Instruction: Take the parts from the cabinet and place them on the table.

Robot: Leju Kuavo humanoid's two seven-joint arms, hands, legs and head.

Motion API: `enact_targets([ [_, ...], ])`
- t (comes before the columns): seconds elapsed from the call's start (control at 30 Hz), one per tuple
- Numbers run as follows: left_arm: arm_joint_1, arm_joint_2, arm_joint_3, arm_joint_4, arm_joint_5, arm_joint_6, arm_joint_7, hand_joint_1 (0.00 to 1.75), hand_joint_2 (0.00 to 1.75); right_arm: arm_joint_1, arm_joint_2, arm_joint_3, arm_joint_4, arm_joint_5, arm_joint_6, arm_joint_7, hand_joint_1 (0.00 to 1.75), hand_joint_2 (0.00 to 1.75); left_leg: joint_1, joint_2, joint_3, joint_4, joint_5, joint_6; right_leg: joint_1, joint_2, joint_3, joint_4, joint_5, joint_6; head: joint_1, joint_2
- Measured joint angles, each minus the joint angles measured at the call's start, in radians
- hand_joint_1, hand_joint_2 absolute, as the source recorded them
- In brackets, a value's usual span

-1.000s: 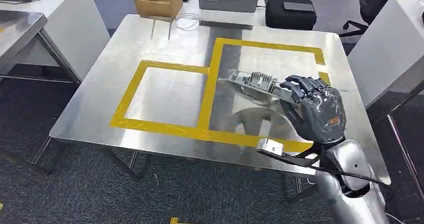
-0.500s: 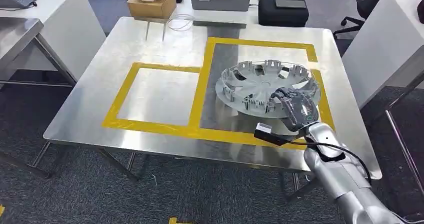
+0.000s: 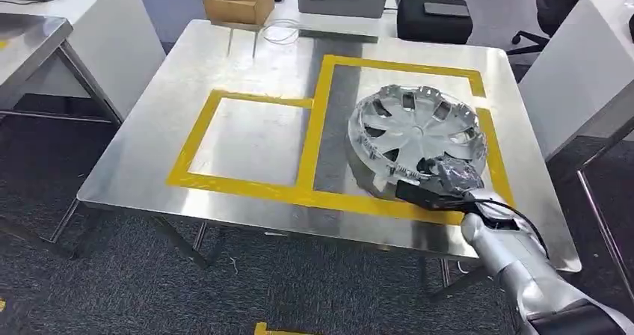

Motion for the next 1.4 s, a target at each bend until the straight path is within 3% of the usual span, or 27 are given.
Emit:
enact_targets([
  [0.03,-0.003,0.0,0.0,0.0,0.005,0.001,0.007,0.0,0.0,-0.006,0.002,-0.008,0.013,-0.011,0.011,0.021,0.0,0.0,-0.001,0.0,-0.001,0.005,-0.003,-0.004,0.0,-0.009,0.039,-0.078,0.014,-0.006,0.001,0.0],
  [0.07,-0.005,-0.001,0.0,0.002,0.005,-0.007,0.019,0.0,0.0,-0.012,0.004,-0.016,0.022,-0.016,0.016,0.033,0.0,0.0,-0.01,-0.002,-0.002,0.011,-0.01,-0.013,0.005,-0.005,0.045,-0.082,0.017,-0.02,0.0,0.0],
  [0.17,-0.006,0.0,-0.002,0.009,0.002,0.0,0.032,0.0,0.0,-0.021,0.014,-0.029,0.042,-0.016,0.027,0.038,0.0,0.0,-0.001,0.003,0.002,0.008,-0.008,-0.026,0.014,0.004,0.045,-0.082,0.022,-0.038,-0.001,0.0],
  [0.2,-0.005,0.001,-0.002,0.009,0.002,0.004,0.034,0.0,0.0,-0.023,0.018,-0.03,0.044,-0.011,0.019,0.031,0.0,0.0,0.001,0.003,0.001,0.013,-0.012,-0.031,0.001,0.004,0.05,-0.088,0.028,-0.047,0.0,0.0],
  [0.23,-0.005,0.003,-0.002,0.01,0.002,-0.004,0.037,0.0,0.0,-0.022,0.026,-0.029,0.045,-0.004,0.0,0.017,0.0,0.0,0.003,0.002,-0.011,0.032,-0.029,-0.037,0.0,0.005,0.051,-0.089,0.029,-0.051,-0.001,0.0],
  [0.3,-0.004,0.009,-0.003,0.017,0.003,-0.018,0.042,0.0,0.0,-0.011,0.037,-0.029,0.048,0.015,-0.072,-0.005,0.0,0.0,0.01,0.002,-0.07,0.167,-0.111,-0.051,-0.001,0.004,0.047,-0.088,0.031,-0.056,-0.003,0.0],
  [0.37,0.004,0.015,-0.003,0.02,0.015,-0.015,0.042,0.0,0.0,0.022,0.054,-0.027,0.048,0.055,-0.25,-0.036,0.0,0.0,0.012,0.002,-0.141,0.322,-0.172,-0.059,0.003,0.005,0.041,-0.087,0.033,-0.059,-0.004,0.0],
  [0.4,0.009,0.015,-0.003,0.021,0.021,-0.011,0.04,0.0,0.0,0.04,0.065,-0.025,0.045,0.08,-0.375,-0.053,0.0,0.0,0.013,0.002,-0.149,0.338,-0.167,-0.059,0.002,0.006,0.04,-0.087,0.033,-0.059,-0.004,0.0],
  [0.43,0.013,0.015,-0.003,0.021,0.025,-0.005,0.038,0.0,0.0,0.06,0.071,-0.025,0.032,0.103,-0.504,-0.074,0.0,0.0,0.013,0.002,-0.132,0.304,-0.141,-0.058,0.002,0.008,0.04,-0.087,0.033,-0.059,-0.004,0.0],
  [0.47,0.016,0.016,-0.003,0.021,0.025,0.001,0.036,0.0,0.0,0.081,0.076,-0.028,0.009,0.132,-0.611,-0.092,0.0,0.0,0.014,0.002,-0.091,0.224,-0.097,-0.055,0.002,0.01,0.042,-0.087,0.033,-0.059,-0.005,0.0],
  [0.5,0.018,0.016,-0.003,0.02,0.025,0.007,0.035,0.0,0.0,0.104,0.087,-0.041,-0.039,0.203,-0.657,-0.112,0.0,0.0,0.014,0.002,-0.041,0.127,-0.051,-0.05,0.002,0.011,0.045,-0.087,0.033,-0.058,-0.005,0.0],
  [0.53,0.02,0.016,-0.003,0.017,0.024,0.011,0.034,0.0,0.0,0.137,0.093,-0.073,-0.099,0.283,-0.657,-0.133,0.0,0.0,0.014,0.001,0.003,0.038,-0.018,-0.044,0.002,0.011,0.047,-0.087,0.032,-0.058,-0.004,0.0],
  [0.57,0.021,0.015,-0.004,0.014,0.024,0.016,0.033,0.0,0.0,0.174,0.103,-0.123,-0.169,0.369,-0.657,-0.166,0.0,0.0,0.008,-0.003,0.015,0.013,-0.036,-0.041,0.013,0.01,0.043,-0.087,0.032,-0.052,-0.003,0.0],
  [0.67,0.033,0.012,-0.008,0.004,0.021,0.021,0.033,0.0,0.0,0.282,0.147,-0.259,-0.362,0.486,-0.657,-0.285,0.0,0.0,0.001,-0.004,0.006,0.015,-0.033,-0.027,0.009,0.01,0.04,-0.092,0.037,-0.037,-0.003,0.0],
  [0.73,0.039,0.009,-0.011,-0.006,0.019,0.024,0.032,0.0,0.0,0.342,0.193,-0.367,-0.512,0.491,-0.657,-0.446,0.0,0.0,0.01,-0.001,0.022,-0.01,-0.016,-0.007,0.008,0.005,0.03,-0.08,0.027,-0.03,-0.002,0.0],
  [0.77,0.041,0.007,-0.014,-0.013,0.017,0.026,0.031,0.0,0.0,0.361,0.219,-0.435,-0.594,0.486,-0.657,-0.536,0.0,0.0,0.008,-0.001,0.022,-0.012,-0.012,-0.001,0.009,0.005,0.009,-0.037,-0.002,-0.036,-0.001,0.0],
  [0.83,0.045,0.006,-0.019,-0.027,0.016,0.026,0.027,0.0,0.0,0.394,0.273,-0.548,-0.72,0.444,-0.657,-0.652,0.0,0.0,0.005,0.0,0.019,-0.011,-0.012,0.0,0.008,0.006,-0.071,0.142,-0.078,-0.048,-0.001,0.0],
  [0.9,0.054,0.003,-0.019,-0.039,0.016,0.026,0.025,0.0,0.0,0.426,0.309,-0.622,-0.828,0.407,-0.657,-0.693,0.0,0.0,0.003,-0.001,0.017,-0.01,-0.013,0.0,0.008,0.005,-0.123,0.256,-0.108,-0.042,-0.001,0.0],
  [0.93,0.058,0.002,-0.02,-0.043,0.016,0.026,0.025,0.0,0.0,0.435,0.324,-0.65,-0.868,0.4,-0.657,-0.697,0.0,0.0,0.003,0.0,0.018,-0.009,-0.013,0.0,0.008,0.005,-0.112,0.233,-0.095,-0.033,-0.001,0.0],
  [1.0,0.06,0.001,-0.02,-0.053,0.016,0.025,0.025,0.0,0.0,0.447,0.344,-0.69,-0.932,0.398,-0.656,-0.699,0.0,0.0,0.003,0.0,0.019,-0.005,-0.015,-0.003,0.008,0.003,-0.022,0.054,-0.026,-0.014,-0.001,0.0],
  [1.03,0.06,0.0,-0.021,-0.056,0.016,0.025,0.024,0.0,0.0,0.449,0.351,-0.704,-0.957,0.398,-0.656,-0.699,0.0,0.0,0.002,0.0,0.018,0.0,-0.019,-0.008,0.008,0.0,0.029,-0.043,0.004,-0.011,0.0,0.0],
  [1.07,0.06,0.0,-0.022,-0.06,0.016,0.024,0.024,0.0,0.0,0.449,0.358,-0.715,-0.976,0.396,-0.656,-0.699,0.0,0.0,-0.005,0.001,0.015,0.007,-0.024,-0.014,0.01,-0.004,0.044,-0.078,0.006,-0.023,-0.001,0.0],
  [1.17,0.068,-0.002,-0.028,-0.075,0.016,0.017,0.025,0.0,0.0,0.475,0.373,-0.725,-1.073,0.297,-0.656,-0.699,0.0,0.0,-0.006,0.002,0.012,0.008,-0.023,-0.024,0.015,0.001,0.045,-0.076,0.014,-0.04,-0.002,0.0],
  [1.23,0.081,0.0,-0.034,-0.091,0.015,0.013,0.031,0.0,0.0,0.477,0.38,-0.725,-1.158,0.212,-0.656,-0.699,0.0,0.0,-0.003,0.002,0.006,0.021,-0.035,-0.033,-0.001,0.001,0.045,-0.08,0.024,-0.052,-0.001,0.0],
  [1.3,0.088,-0.002,-0.042,-0.106,0.014,0.002,0.035,0.0,0.0,0.488,0.392,-0.722,-1.234,0.164,-0.656,-0.7,0.0,0.0,0.002,0.002,-0.027,0.117,-0.113,-0.049,0.0,0.002,0.044,-0.08,0.026,-0.056,-0.008,0.0],
  [1.37,0.093,-0.003,-0.05,-0.119,0.013,-0.004,0.042,0.0,0.0,0.506,0.401,-0.722,-1.293,0.142,-0.656,-0.7,0.0,0.0,0.007,0.002,-0.095,0.291,-0.197,-0.059,0.004,0.002,0.04,-0.079,0.026,-0.057,-0.008,0.0],
  [1.4,0.097,-0.004,-0.054,-0.126,0.013,-0.004,0.044,0.0,0.0,0.518,0.406,-0.722,-1.317,0.135,-0.656,-0.7,0.0,0.0,0.008,0.002,-0.109,0.335,-0.209,-0.059,0.005,0.002,0.039,-0.079,0.028,-0.06,-0.008,0.0],
])
